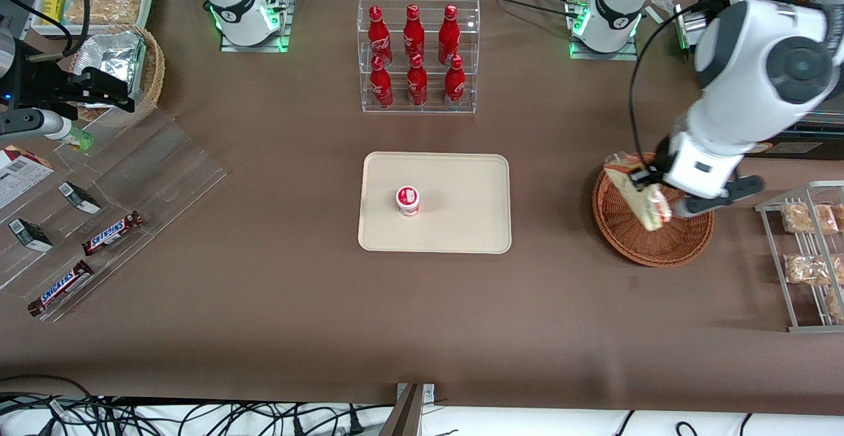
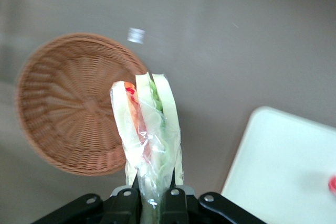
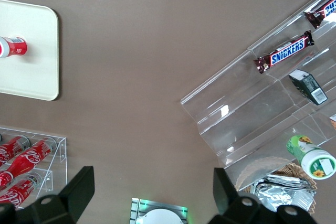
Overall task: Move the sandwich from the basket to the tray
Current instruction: 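Lift the sandwich up out of the basket with the left gripper, then carry the sandwich over the cream tray beside the red cup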
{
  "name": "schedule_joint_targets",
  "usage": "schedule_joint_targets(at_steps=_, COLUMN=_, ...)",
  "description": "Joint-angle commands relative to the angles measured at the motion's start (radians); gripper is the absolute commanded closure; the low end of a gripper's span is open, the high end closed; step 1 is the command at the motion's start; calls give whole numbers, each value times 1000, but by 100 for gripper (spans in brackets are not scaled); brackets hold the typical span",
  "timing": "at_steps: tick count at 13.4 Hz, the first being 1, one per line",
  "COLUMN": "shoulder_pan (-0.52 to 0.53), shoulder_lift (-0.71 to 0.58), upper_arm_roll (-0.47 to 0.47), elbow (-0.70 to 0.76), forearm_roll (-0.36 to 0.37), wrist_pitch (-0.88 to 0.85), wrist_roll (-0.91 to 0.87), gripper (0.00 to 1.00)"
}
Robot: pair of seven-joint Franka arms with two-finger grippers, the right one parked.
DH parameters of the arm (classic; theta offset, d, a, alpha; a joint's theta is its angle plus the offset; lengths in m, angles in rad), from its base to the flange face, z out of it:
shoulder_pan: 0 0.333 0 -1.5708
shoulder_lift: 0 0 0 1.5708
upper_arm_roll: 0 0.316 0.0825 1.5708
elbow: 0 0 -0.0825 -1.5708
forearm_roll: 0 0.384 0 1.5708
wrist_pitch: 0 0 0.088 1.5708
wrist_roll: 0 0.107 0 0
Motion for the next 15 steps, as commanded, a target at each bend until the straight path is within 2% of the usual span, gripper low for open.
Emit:
schedule_joint_targets(at_steps=1, shoulder_pan=-52, shoulder_lift=53, upper_arm_roll=-44, elbow=46, forearm_roll=-5, wrist_pitch=20, wrist_roll=52, gripper=100)
schedule_joint_targets(at_steps=4, shoulder_pan=-184, shoulder_lift=118, upper_arm_roll=-44, elbow=45, forearm_roll=-1, wrist_pitch=113, wrist_roll=52, gripper=100)
schedule_joint_targets(at_steps=10, shoulder_pan=-305, shoulder_lift=273, upper_arm_roll=-43, elbow=30, forearm_roll=12, wrist_pitch=267, wrist_roll=38, gripper=100)
schedule_joint_targets(at_steps=12, shoulder_pan=-331, shoulder_lift=319, upper_arm_roll=-43, elbow=30, forearm_roll=73, wrist_pitch=273, wrist_roll=26, gripper=100)
schedule_joint_targets(at_steps=15, shoulder_pan=-357, shoulder_lift=391, upper_arm_roll=-43, elbow=28, forearm_roll=122, wrist_pitch=337, wrist_roll=-21, gripper=100)
